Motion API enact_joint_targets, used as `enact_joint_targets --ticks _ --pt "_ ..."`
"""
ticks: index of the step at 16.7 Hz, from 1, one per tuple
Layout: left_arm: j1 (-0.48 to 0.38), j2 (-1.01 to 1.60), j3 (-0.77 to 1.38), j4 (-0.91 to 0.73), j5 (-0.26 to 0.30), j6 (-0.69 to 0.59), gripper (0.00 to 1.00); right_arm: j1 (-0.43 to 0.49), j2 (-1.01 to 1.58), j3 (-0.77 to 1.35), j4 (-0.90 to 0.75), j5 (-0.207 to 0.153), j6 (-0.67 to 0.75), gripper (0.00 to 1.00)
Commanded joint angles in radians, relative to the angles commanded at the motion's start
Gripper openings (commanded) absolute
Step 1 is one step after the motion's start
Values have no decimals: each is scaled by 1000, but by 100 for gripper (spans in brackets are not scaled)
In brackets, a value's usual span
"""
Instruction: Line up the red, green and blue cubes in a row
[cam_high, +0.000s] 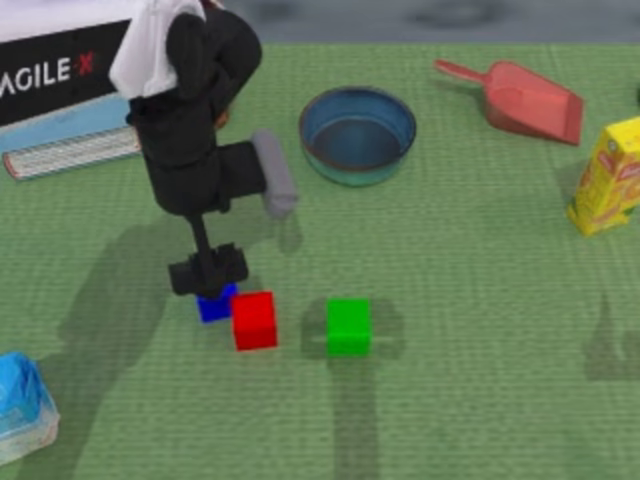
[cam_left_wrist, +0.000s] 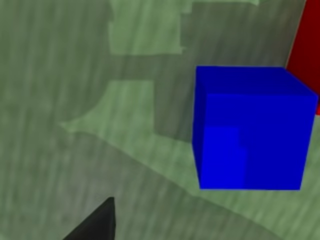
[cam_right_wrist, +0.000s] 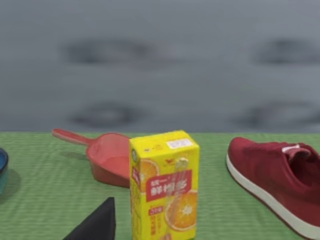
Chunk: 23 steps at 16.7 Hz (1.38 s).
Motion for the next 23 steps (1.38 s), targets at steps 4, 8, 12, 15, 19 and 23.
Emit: enact_joint_targets --ticks 4,8,12,15,19,23 --pt "3 27 -42 70 1 -1 100 0 0 0 0 0 0 100" --pt "5 91 -133 230 1 3 100 0 0 0 0 0 0 100" --pt "7 127 -181 312 1 5 100 0 0 0 0 0 0 100" --pt "7 127 -181 312 1 5 100 0 0 0 0 0 0 100" --pt "7 127 -181 312 1 5 70 0 0 0 0 0 0 100" --pt "7 127 -181 312 1 5 40 0 0 0 0 0 0 100"
